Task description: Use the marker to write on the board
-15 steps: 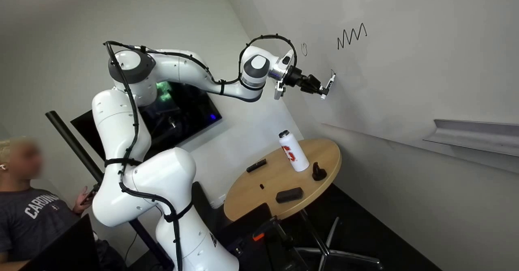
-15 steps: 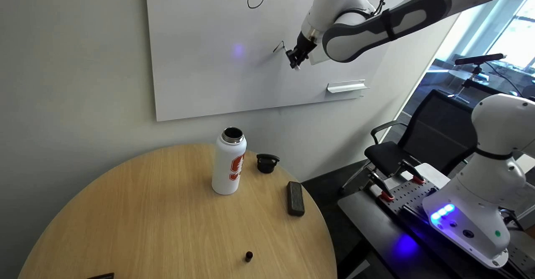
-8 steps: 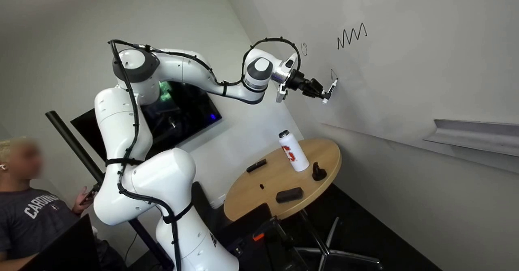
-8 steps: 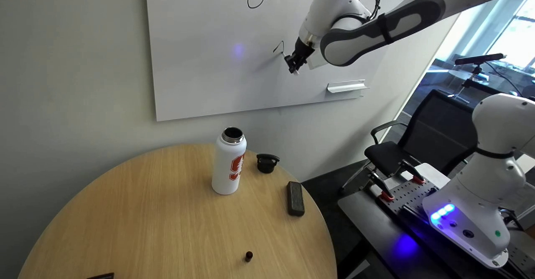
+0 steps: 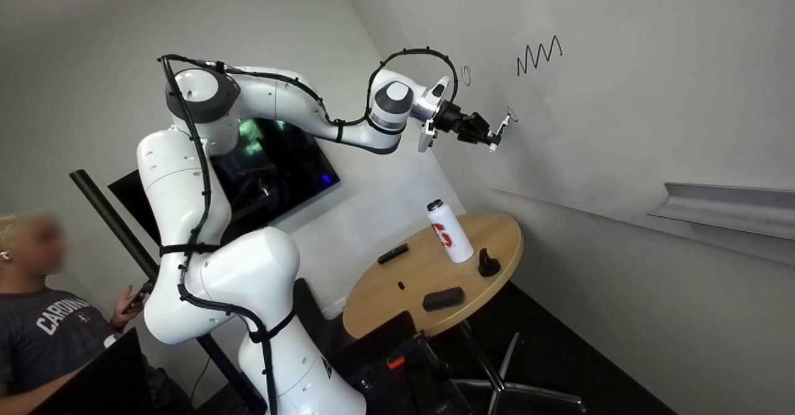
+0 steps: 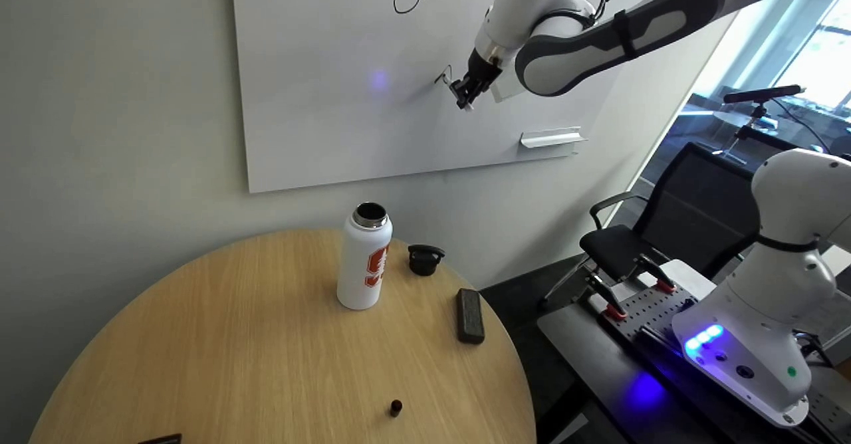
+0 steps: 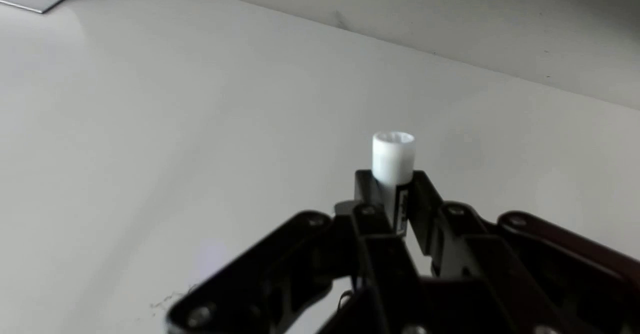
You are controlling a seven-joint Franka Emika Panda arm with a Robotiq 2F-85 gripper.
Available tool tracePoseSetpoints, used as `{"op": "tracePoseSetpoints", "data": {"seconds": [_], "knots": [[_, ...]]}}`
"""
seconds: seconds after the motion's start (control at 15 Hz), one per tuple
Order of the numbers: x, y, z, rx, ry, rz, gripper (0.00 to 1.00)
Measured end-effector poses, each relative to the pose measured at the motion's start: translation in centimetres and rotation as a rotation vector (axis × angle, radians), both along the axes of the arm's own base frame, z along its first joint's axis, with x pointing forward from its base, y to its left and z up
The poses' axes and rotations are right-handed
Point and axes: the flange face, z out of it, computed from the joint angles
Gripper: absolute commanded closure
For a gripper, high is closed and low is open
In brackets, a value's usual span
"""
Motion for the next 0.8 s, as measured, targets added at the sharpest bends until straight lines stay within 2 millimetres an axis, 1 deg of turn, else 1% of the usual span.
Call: {"op": "tracePoseSetpoints", "data": {"seconds": [0.2,0.47,0.67,0.8], "knots": [[0.1,-0.8,1.2,0.001,0.001,-0.01,0.95],[0.4,-2.9,2.1,0.001,0.02,-0.064,0.95],[0.7,-4.4,2.1,0.006,0.045,-0.094,0.95],[1.0,-4.9,1.8,0.017,0.063,-0.101,0.95]]}}
